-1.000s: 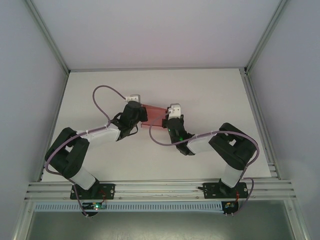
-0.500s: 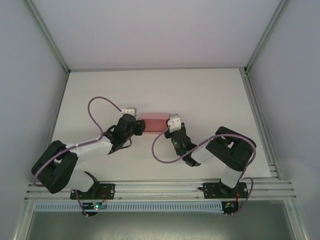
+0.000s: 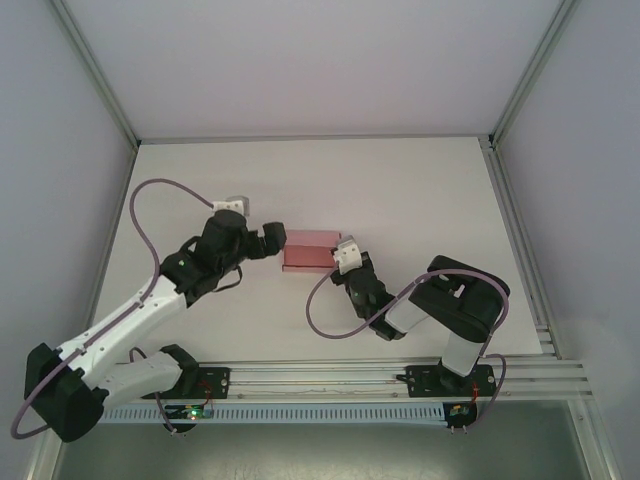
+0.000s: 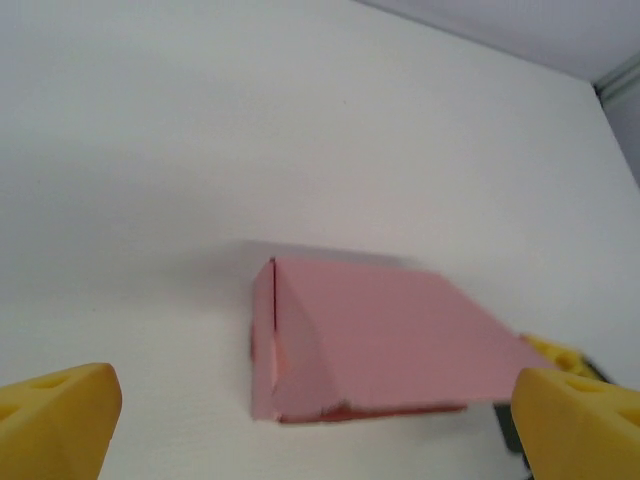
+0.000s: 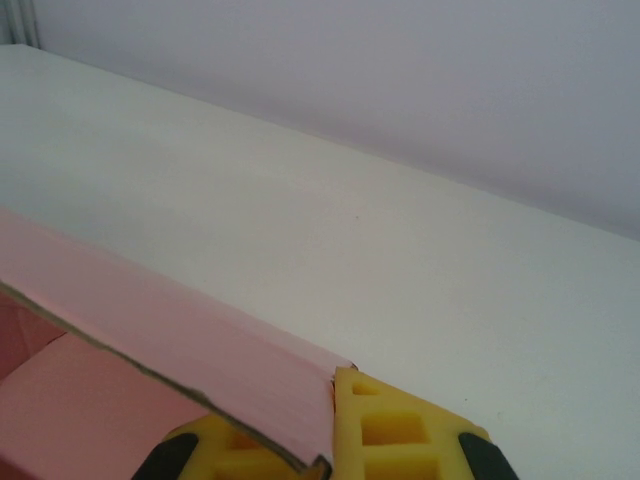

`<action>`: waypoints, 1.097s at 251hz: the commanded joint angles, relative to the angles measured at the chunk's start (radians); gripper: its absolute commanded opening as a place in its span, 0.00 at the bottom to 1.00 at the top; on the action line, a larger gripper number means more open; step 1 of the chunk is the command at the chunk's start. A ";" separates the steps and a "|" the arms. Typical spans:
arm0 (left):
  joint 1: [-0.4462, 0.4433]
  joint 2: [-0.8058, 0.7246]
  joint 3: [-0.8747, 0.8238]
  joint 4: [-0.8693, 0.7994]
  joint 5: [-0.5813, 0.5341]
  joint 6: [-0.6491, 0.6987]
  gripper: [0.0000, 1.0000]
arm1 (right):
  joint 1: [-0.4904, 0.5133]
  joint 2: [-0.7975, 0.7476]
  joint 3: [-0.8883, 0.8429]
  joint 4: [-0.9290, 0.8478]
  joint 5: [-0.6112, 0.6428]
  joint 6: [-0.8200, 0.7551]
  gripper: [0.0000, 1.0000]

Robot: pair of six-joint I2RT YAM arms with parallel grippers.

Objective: Assemble paper box

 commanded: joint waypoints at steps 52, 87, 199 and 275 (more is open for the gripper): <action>0.206 0.417 0.078 0.169 0.426 -0.102 0.97 | 0.010 0.040 -0.046 0.037 -0.110 -0.044 0.05; 0.218 0.542 0.055 0.272 0.568 -0.093 0.79 | 0.011 0.033 -0.052 0.026 -0.080 -0.044 0.06; 0.220 0.647 -0.012 0.308 0.575 -0.056 0.44 | 0.013 -0.184 -0.080 -0.256 -0.178 0.028 0.33; 0.225 0.661 -0.047 0.337 0.550 -0.060 0.39 | -0.015 -0.570 -0.080 -0.918 -0.379 0.075 0.81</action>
